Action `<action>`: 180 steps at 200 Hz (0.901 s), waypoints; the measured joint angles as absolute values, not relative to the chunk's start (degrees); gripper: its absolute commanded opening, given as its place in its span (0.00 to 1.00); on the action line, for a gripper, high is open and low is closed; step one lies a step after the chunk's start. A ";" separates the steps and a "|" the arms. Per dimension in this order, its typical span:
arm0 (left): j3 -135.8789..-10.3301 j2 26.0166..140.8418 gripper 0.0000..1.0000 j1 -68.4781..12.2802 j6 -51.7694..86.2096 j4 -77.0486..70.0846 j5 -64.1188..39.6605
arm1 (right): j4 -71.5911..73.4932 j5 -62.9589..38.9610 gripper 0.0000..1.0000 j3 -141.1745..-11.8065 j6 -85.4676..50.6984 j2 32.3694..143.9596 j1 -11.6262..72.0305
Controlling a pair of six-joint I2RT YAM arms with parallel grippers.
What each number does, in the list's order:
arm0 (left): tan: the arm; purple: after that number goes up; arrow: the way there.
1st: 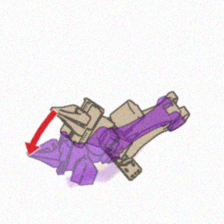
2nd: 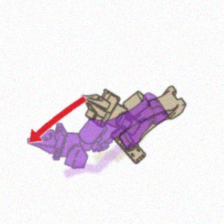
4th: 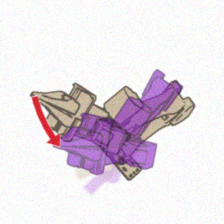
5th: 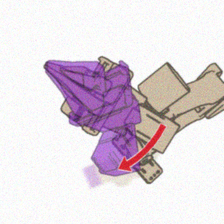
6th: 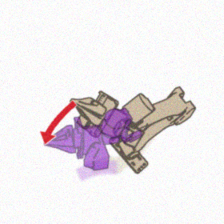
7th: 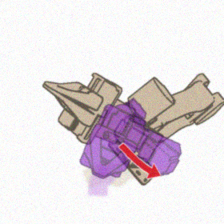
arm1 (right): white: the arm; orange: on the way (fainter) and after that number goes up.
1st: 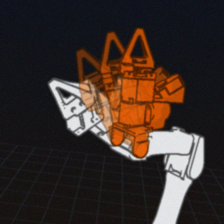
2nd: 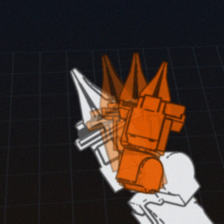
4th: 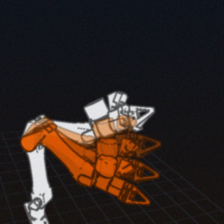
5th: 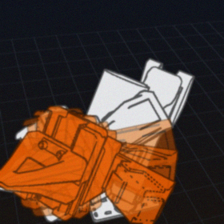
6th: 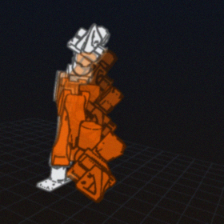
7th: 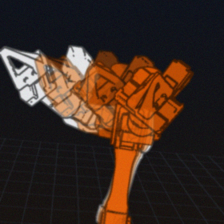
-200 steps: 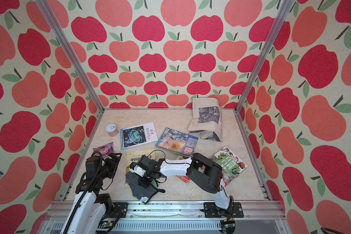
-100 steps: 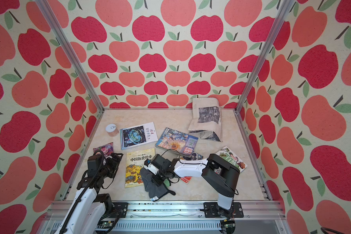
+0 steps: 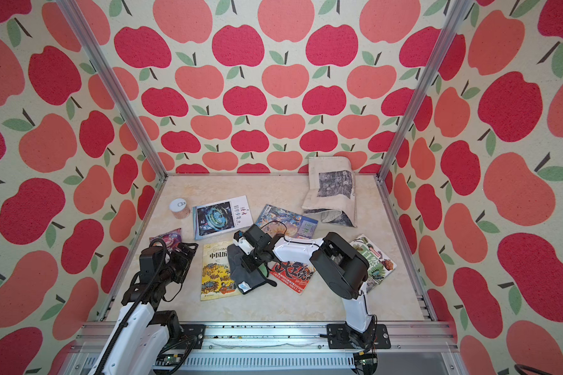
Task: Wipe the cover of the book
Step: Wipe the dirt from the cover of the book.
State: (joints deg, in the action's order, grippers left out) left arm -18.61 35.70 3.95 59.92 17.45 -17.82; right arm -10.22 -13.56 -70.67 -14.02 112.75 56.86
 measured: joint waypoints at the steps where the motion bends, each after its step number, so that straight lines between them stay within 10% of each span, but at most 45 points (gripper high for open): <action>1: -18.61 35.68 0.99 3.95 59.92 17.50 -17.82 | -10.24 -13.54 0.00 -70.85 -13.98 112.86 56.75; 180: -18.61 33.32 0.99 3.70 59.44 19.25 -17.82 | -21.39 -12.91 0.00 -106.41 -12.19 135.04 62.48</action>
